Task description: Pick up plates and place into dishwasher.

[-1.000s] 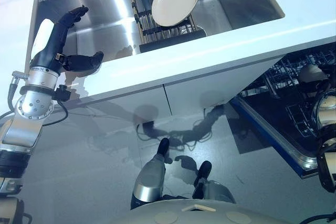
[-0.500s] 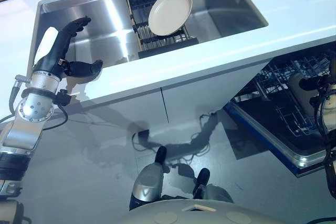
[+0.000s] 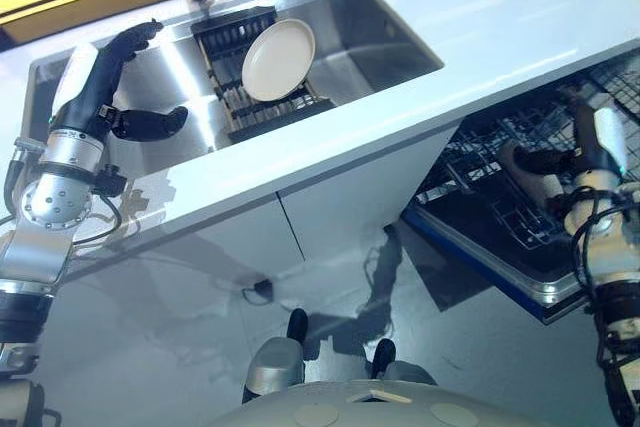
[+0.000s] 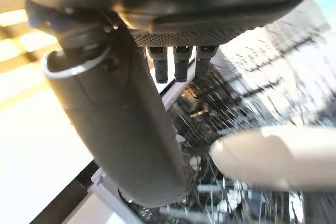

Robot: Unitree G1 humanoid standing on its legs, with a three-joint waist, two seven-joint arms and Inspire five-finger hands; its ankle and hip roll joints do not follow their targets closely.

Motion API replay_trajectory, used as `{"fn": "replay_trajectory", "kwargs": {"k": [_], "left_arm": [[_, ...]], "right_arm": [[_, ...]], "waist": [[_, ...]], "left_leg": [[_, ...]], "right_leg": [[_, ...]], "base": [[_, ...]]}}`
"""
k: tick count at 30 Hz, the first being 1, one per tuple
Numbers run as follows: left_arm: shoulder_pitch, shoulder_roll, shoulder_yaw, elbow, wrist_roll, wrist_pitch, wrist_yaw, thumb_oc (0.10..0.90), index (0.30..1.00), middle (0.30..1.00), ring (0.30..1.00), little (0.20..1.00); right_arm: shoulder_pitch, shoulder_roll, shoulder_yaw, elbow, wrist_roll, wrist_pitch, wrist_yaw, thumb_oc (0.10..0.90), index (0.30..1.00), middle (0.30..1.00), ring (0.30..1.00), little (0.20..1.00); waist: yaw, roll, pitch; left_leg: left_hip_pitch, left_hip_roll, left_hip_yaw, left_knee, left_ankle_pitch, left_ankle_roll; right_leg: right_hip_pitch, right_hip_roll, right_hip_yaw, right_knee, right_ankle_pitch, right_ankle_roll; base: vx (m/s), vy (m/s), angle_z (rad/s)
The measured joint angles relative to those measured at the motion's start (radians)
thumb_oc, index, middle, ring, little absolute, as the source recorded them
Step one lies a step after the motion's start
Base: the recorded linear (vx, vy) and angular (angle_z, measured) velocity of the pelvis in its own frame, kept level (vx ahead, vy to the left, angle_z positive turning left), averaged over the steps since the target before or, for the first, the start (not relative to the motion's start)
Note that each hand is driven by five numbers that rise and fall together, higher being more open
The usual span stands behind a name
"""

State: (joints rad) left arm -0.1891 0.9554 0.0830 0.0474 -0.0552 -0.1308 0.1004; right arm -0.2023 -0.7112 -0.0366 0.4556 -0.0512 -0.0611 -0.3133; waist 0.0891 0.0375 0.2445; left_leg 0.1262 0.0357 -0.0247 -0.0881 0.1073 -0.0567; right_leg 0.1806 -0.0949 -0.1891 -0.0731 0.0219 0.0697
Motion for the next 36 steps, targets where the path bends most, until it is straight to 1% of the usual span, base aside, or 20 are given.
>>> {"fn": "replay_trajectory", "kwargs": {"k": [2,4,5,7,8,9,10,12,13,14,16,17,19,21,24,28,29,30,32,36], "left_arm": [[-0.011,0.006,0.0,0.004,0.032,0.0,0.001,0.8,0.9,0.9,0.9,0.9],[-0.019,0.04,-0.001,0.008,0.071,0.0,0.004,0.8,0.9,0.9,0.9,0.9],[-0.032,0.064,-0.001,0.011,0.101,0.001,0.005,0.8,0.9,0.9,0.9,0.9],[-0.073,0.088,-0.017,0.039,0.135,0.004,0.012,0.8,0.9,0.9,0.9,0.9],[-0.108,0.11,-0.031,0.065,0.149,0.013,0.015,0.8,0.9,0.9,0.9,0.9],[-0.138,0.142,-0.043,0.091,0.166,0.022,0.019,0.8,0.9,0.9,0.9,0.9],[-0.186,0.166,-0.062,0.127,0.176,0.024,0.022,0.8,0.9,0.9,0.9,0.9],[-0.249,0.208,-0.104,0.152,0.176,0.041,0.024,0.8,0.9,0.9,0.9,0.9],[-0.278,0.227,-0.13,0.163,0.185,0.045,0.024,0.8,0.9,0.9,0.9,0.9],[-0.326,0.257,-0.186,0.182,0.198,0.053,0.022,0.8,0.9,0.9,0.9,0.9],[-0.378,0.274,-0.241,0.205,0.213,0.062,0.018,0.8,0.9,0.9,0.9,0.9],[-0.429,0.276,-0.29,0.234,0.215,0.067,0.01,0.8,0.9,0.9,0.9,0.9],[-0.474,0.276,-0.339,0.266,0.22,0.07,-0.007,0.8,0.9,0.9,0.9,0.9],[-0.498,0.277,-0.376,0.283,0.244,0.072,-0.018,0.8,0.9,0.9,0.9,0.9],[-0.55,0.277,-0.456,0.34,0.3,0.068,-0.038,0.8,0.9,0.9,0.9,0.9],[-0.585,0.278,-0.54,0.406,0.373,0.067,-0.069,0.8,0.9,0.9,0.9,0.9],[-0.611,0.279,-0.581,0.432,0.393,0.062,-0.077,0.8,0.9,0.9,0.9,0.9],[-0.648,0.281,-0.627,0.464,0.417,0.06,-0.096,0.8,0.9,0.9,0.9,0.9],[-0.671,0.282,-0.654,0.502,0.464,0.059,-0.121,0.8,0.9,0.9,0.9,0.9],[-0.755,0.303,-0.793,0.572,0.552,0.028,-0.242,0.8,0.9,0.9,0.9,0.9]], "right_arm": [[0.056,0.048,-0.005,-0.006,0.054,-0.022,-0.015,0.8,0.9,0.9,0.9,0.9],[0.108,0.092,-0.012,-0.011,0.107,-0.053,-0.049,0.8,0.9,0.9,0.9,0.9],[0.133,0.126,-0.037,-0.015,0.137,-0.072,-0.067,0.8,0.9,0.9,0.9,0.9],[0.156,0.153,-0.052,-0.015,0.178,-0.087,-0.1,0.8,0.9,0.9,0.9,0.9],[0.17,0.171,-0.062,-0.015,0.204,-0.096,-0.117,0.8,0.9,0.9,0.9,0.9],[0.179,0.193,-0.074,-0.015,0.229,-0.109,-0.137,0.8,0.9,0.9,0.9,0.9],[0.198,0.203,-0.075,-0.015,0.238,-0.125,-0.167,0.8,0.9,0.9,0.9,0.9],[0.233,0.226,-0.076,-0.015,0.237,-0.16,-0.208,0.8,0.9,0.9,0.9,0.9],[0.25,0.235,-0.075,-0.015,0.237,-0.175,-0.218,0.8,0.9,0.9,0.9,0.9],[0.265,0.246,-0.074,-0.014,0.236,-0.197,-0.229,0.8,0.9,0.9,0.9,0.9],[0.284,0.254,-0.071,-0.014,0.236,-0.226,-0.228,0.8,0.9,0.9,0.9,0.9],[0.297,0.258,-0.063,-0.015,0.236,-0.249,-0.217,0.8,0.9,0.9,0.9,0.9],[0.309,0.265,-0.037,-0.02,0.233,-0.27,-0.197,0.8,0.9,0.9,0.9,0.9],[0.322,0.267,-0.005,-0.041,0.217,-0.278,-0.174,0.8,0.9,0.9,0.9,0.9],[0.332,0.262,0.084,-0.091,0.14,-0.28,-0.13,0.8,0.9,0.9,0.9,0.9],[0.33,0.259,0.192,-0.137,0.079,-0.283,-0.044,0.8,0.9,0.9,0.9,0.9],[0.33,0.255,0.216,-0.14,0.079,-0.283,-0.023,0.8,0.9,0.9,0.9,0.9],[0.33,0.25,0.241,-0.145,0.077,-0.283,0.008,0.8,0.9,0.9,0.9,0.9],[0.331,0.244,0.289,-0.156,0.062,-0.282,0.059,0.8,0.9,0.9,0.9,0.9],[0.331,0.208,0.373,-0.167,0.059,-0.276,0.137,0.8,0.9,0.9,0.9,0.9]], "waist": [[-0.017,0.001,-0.021],[-0.05,0.001,-0.039],[-0.061,0.004,-0.042],[-0.075,0.008,-0.045],[-0.093,0.009,-0.047],[-0.1,0.01,-0.051],[-0.123,0.013,-0.053],[-0.139,0.013,-0.061],[-0.153,0.015,-0.072],[-0.163,0.018,-0.077],[-0.179,0.025,-0.086],[-0.192,0.032,-0.092],[-0.22,0.038,-0.097],[-0.227,0.042,-0.102],[-0.242,0.041,-0.102],[-0.253,0.041,-0.102],[-0.25,0.039,-0.103],[-0.245,0.036,-0.104],[-0.245,0.028,-0.105],[-0.246,0.018,-0.105]], "left_leg": [[0.007,0.0,0.019,0.0,-0.006,0.002],[0.009,-0.001,0.031,0.0,-0.009,0.004],[0.012,-0.001,0.047,0.0,-0.012,0.005],[0.015,-0.001,0.055,-0.001,-0.014,0.006],[0.018,-0.002,0.065,-0.001,-0.015,0.008],[0.017,-0.002,0.076,-0.001,-0.016,0.008],[0.018,-0.003,0.089,-0.001,-0.018,0.01],[0.02,-0.005,0.105,-0.001,-0.021,0.013],[0.017,-0.007,0.113,-0.001,-0.022,0.014],[0.019,-0.008,0.121,-0.001,-0.024,0.016],[0.019,-0.012,0.133,-0.001,-0.027,0.019],[0.02,-0.016,0.143,-0.002,-0.03,0.022],[0.023,-0.021,0.159,-0.003,-0.033,0.026],[0.021,-0.023,0.175,-0.004,-0.036,0.028],[0.019,-0.027,0.208,-0.001,-0.04,0.032],[0.017,-0.038,0.222,-0.001,-0.049,0.036],[0.016,-0.042,0.227,-0.001,-0.053,0.036],[0.012,-0.044,0.232,-0.001,-0.054,0.038],[0.009,-0.049,0.239,-0.001,-0.055,0.041],[0.007,-0.061,0.257,-0.001,-0.062,0.053]], "right_leg": [[-0.002,-0.001,0.018,-0.001,0.001,0.002],[-0.002,-0.002,0.031,-0.01,0.005,0.003],[-0.004,-0.002,0.044,-0.014,0.012,0.004],[-0.005,-0.003,0.054,-0.014,0.016,0.005],[-0.009,-0.003,0.065,-0.014,0.018,0.006],[-0.015,-0.004,0.073,-0.014,0.019,0.006],[-0.02,-0.005,0.086,-0.014,0.026,0.008],[-0.027,-0.007,0.102,-0.014,0.029,0.01],[-0.036,-0.009,0.11,-0.014,0.031,0.012],[-0.039,-0.01,0.122,-0.013,0.033,0.014],[-0.046,-0.014,0.134,-0.013,0.036,0.017],[-0.054,-0.017,0.151,-0.012,0.04,0.02],[-0.06,-0.021,0.164,-0.012,0.043,0.025],[-0.076,-0.022,0.186,-0.005,0.045,0.027],[-0.106,-0.023,0.225,0.012,0.048,0.032],[-0.129,-0.029,0.256,0.024,0.053,0.04],[-0.14,-0.03,0.265,0.031,0.054,0.041],[-0.154,-0.031,0.264,0.042,0.054,0.041],[-0.164,-0.035,0.264,0.048,0.055,0.044],[-0.193,-0.043,0.26,0.072,0.058,0.048]], "base": [[-0.05,0.109,-0.25],[-0.05,0.142,-0.23],[-0.04,0.141,-0.25],[-0.03,0.107,-0.21],[-0.03,0.115,-0.26],[-0.04,0.172,-0.32],[-0.04,0.179,-0.32],[-0.02,0.158,-0.27],[-0.02,0.15,-0.27],[-0.02,0.135,-0.27],[-0.01,0.104,-0.26],[-0.02,0.118,-0.26],[-0.02,0.148,-0.29],[-0.02,0.129,-0.33],[-0.02,0.124,-0.35],[-0.01,0.098,-0.22],[0.01,0.111,-0.24],[0.01,0.08,-0.26],[0.0,0.077,-0.19],[0.02,0.076,-0.2]]}}
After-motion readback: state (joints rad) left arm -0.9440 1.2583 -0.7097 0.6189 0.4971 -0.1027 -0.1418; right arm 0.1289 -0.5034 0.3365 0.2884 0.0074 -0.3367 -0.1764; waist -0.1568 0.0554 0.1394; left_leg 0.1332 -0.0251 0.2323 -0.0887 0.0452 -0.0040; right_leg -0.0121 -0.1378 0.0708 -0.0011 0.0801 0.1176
